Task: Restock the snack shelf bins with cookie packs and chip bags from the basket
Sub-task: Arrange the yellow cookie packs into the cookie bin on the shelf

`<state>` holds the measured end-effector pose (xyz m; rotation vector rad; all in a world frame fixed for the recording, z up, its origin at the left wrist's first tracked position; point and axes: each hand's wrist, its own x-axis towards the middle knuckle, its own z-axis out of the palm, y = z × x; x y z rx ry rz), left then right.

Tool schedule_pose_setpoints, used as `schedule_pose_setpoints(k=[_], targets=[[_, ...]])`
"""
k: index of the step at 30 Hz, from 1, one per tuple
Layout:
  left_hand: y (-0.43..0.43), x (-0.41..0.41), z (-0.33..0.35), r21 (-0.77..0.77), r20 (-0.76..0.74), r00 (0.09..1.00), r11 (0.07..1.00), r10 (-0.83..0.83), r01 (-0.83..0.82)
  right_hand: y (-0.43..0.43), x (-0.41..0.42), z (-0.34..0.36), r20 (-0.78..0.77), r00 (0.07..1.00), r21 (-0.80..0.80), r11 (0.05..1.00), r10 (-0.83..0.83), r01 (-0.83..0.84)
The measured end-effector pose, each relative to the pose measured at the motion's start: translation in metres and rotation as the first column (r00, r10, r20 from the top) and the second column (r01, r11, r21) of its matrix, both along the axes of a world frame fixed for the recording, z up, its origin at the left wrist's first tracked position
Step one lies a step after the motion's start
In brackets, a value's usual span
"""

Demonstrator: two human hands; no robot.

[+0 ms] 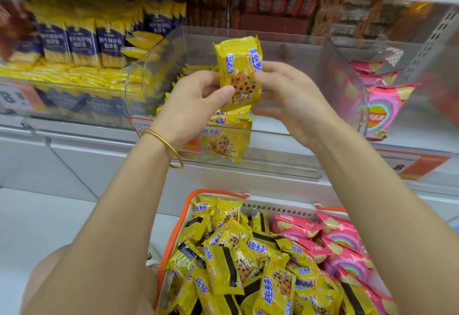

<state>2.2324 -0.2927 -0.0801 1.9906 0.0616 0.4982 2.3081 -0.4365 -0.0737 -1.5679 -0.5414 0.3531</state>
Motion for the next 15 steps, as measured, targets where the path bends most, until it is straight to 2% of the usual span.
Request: schedule_pose_setpoints(k=[3, 5, 7, 9, 11, 13, 15], targets=[[0.005, 0.002, -0.001, 0.134, -0.049, 0.998, 0.991, 0.034, -0.027, 0.001, 0.000, -0.001, 0.025, 1.000, 0.031, 1.000, -0.006, 0.006], [0.009, 0.002, -0.001, 0.280, -0.069, 0.990, 0.955, 0.122, -0.098, -0.003, 0.004, -0.002, 0.066, 0.997, 0.021, 0.999, -0.046, 0.045], [0.012, 0.001, 0.002, 0.367, -0.121, 0.978, 0.923, 0.169, -0.115, -0.010, 0.011, -0.002, 0.173, 0.983, -0.076, 0.994, -0.068, 0.082], [0.010, -0.001, 0.003, 0.351, -0.249, 0.959, 0.935, 0.135, -0.040, -0.018, 0.017, -0.001, 0.240, 0.971, -0.205, 0.976, -0.017, 0.068], [0.005, -0.002, 0.003, 0.363, -0.370, 0.919, 0.932, 0.133, 0.011, -0.022, 0.019, -0.001, 0.241, 0.967, -0.317, 0.948, 0.079, 0.002], [0.001, -0.001, 0.005, 0.422, -0.443, 0.882, 0.905, 0.163, 0.044, -0.021, 0.020, 0.000, 0.253, 0.952, -0.428, 0.903, 0.170, -0.048], [-0.002, 0.000, 0.009, 0.405, -0.494, 0.856, 0.911, 0.151, 0.073, -0.018, 0.020, -0.001, 0.248, 0.937, -0.516, 0.852, 0.246, -0.087]])
